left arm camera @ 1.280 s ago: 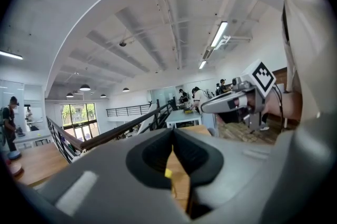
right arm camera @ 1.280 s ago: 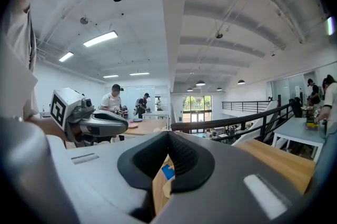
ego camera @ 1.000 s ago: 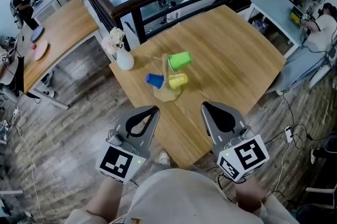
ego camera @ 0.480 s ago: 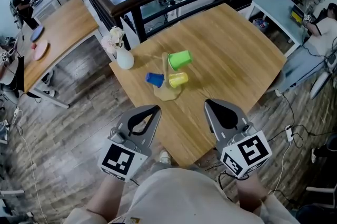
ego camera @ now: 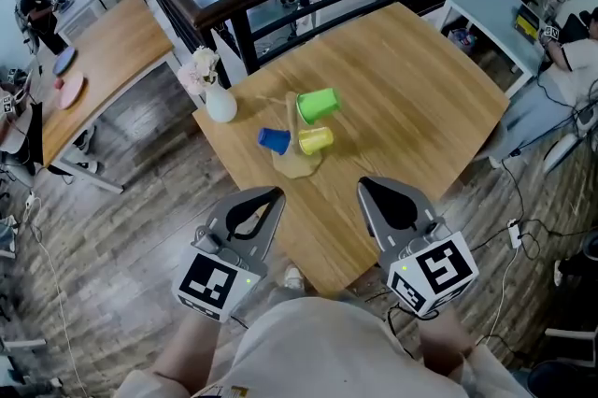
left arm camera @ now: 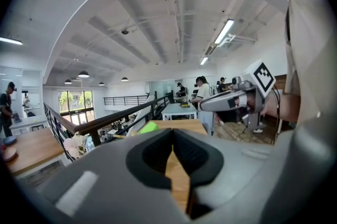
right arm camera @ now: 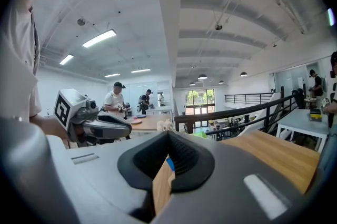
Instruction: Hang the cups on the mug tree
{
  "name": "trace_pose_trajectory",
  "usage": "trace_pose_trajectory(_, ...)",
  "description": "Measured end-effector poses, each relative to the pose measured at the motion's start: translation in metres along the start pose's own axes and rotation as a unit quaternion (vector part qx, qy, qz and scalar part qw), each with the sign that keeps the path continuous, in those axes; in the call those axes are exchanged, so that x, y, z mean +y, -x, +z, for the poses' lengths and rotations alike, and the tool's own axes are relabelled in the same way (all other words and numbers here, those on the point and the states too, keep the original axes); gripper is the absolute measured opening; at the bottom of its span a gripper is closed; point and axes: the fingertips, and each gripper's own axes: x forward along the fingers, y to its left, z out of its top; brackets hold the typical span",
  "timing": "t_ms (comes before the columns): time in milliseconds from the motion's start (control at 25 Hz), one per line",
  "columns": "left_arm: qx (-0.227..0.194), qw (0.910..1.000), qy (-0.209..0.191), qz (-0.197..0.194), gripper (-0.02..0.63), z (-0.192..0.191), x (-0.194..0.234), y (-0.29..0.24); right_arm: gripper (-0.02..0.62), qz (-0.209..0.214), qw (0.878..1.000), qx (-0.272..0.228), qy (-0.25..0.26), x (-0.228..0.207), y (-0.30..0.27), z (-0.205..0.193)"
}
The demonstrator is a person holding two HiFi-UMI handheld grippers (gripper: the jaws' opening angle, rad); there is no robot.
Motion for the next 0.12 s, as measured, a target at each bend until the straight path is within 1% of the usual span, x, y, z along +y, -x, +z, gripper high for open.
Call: trace_pose_trajectory(120, -0.003, 1.0000, -0.003, 0.002, 0.003, 0.0034, 0.0026, -0.0005, 0.000, 0.001, 1.000, 0.002, 0.003, 0.0001, -0.0037, -0.0007)
